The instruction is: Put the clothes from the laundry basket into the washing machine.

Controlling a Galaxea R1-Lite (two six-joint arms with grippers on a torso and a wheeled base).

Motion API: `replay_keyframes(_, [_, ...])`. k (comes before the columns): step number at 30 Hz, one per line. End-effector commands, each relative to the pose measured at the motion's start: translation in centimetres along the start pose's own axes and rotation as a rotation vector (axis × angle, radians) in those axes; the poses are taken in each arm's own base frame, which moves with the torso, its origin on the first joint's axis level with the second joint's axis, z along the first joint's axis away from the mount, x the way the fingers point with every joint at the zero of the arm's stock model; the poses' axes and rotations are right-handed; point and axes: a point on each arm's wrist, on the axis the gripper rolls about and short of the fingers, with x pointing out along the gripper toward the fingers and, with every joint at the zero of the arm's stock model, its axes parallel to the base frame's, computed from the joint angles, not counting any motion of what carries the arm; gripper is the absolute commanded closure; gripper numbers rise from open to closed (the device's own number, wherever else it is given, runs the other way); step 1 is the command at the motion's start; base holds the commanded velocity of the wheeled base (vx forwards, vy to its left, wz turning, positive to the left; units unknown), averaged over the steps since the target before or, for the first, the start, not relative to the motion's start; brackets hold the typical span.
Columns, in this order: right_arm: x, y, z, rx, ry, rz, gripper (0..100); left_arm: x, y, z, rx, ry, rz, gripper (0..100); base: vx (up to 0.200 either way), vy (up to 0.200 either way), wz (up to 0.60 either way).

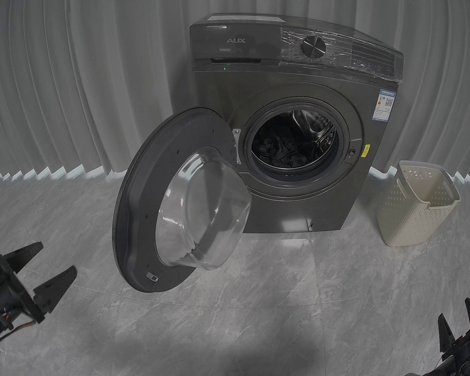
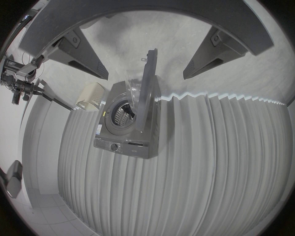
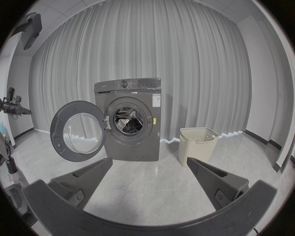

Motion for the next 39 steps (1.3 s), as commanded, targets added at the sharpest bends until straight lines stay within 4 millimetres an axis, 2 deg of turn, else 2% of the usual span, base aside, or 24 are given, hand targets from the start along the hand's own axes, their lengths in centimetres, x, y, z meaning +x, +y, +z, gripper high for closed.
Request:
replay_keyframes(1, [0.0, 0.0, -0.5, 0.0, 0.001, 0.0, 0, 7.6, 1.0, 0.6, -0.038, 0.153, -0.099, 0, 0.0, 0.0, 0.0])
replay_keyframes(12, [0.0, 0.0, -0.5, 0.0, 0.001, 0.0, 0, 13.6, 0.9, 1.1, -0.045, 0.209, -0.205, 0, 0.0, 0.0, 0.0])
replay_keyframes(16, [0.0, 0.0, -0.5, 0.0, 0.001, 0.0, 0, 14.8, -0.7, 1.2, -0.075, 0.181, -0.282, 0, 0.0, 0.0, 0.0])
replay_keyframes(20, [0.0, 0.0, -0.5, 0.0, 0.001, 0.0, 0, 14.1, -3.3, 2.2, -0.176, 0.128, -0.397, 0, 0.0, 0.0, 0.0])
replay_keyframes(21, [0.0, 0.0, -0.5, 0.0, 0.001, 0.0, 0, 13.9, -3.4, 2.2, -0.181, 0.126, -0.4, 0, 0.0, 0.0, 0.0])
replay_keyframes(24, [0.0, 0.0, -0.5, 0.0, 0.001, 0.0, 0, 11.6, -4.7, 3.2, -0.253, 0.095, -0.476, 0, 0.0, 0.0, 0.0])
replay_keyframes(28, [0.0, 0.0, -0.5, 0.0, 0.001, 0.0, 0, 11.3, -4.3, 2.5, -0.239, 0.102, -0.44, 0, 0.0, 0.0, 0.0])
replay_keyframes(32, [0.0, 0.0, -0.5, 0.0, 0.001, 0.0, 0, 10.2, -2.7, 3.5, -0.209, 0.029, -0.351, 0, 0.0, 0.0, 0.0])
replay_keyframes(39, [0.0, 0.0, -0.5, 0.0, 0.001, 0.0, 0, 11.4, 0.8, 2.6, -0.02, 0.045, -0.135, 0, 0.0, 0.0, 0.0])
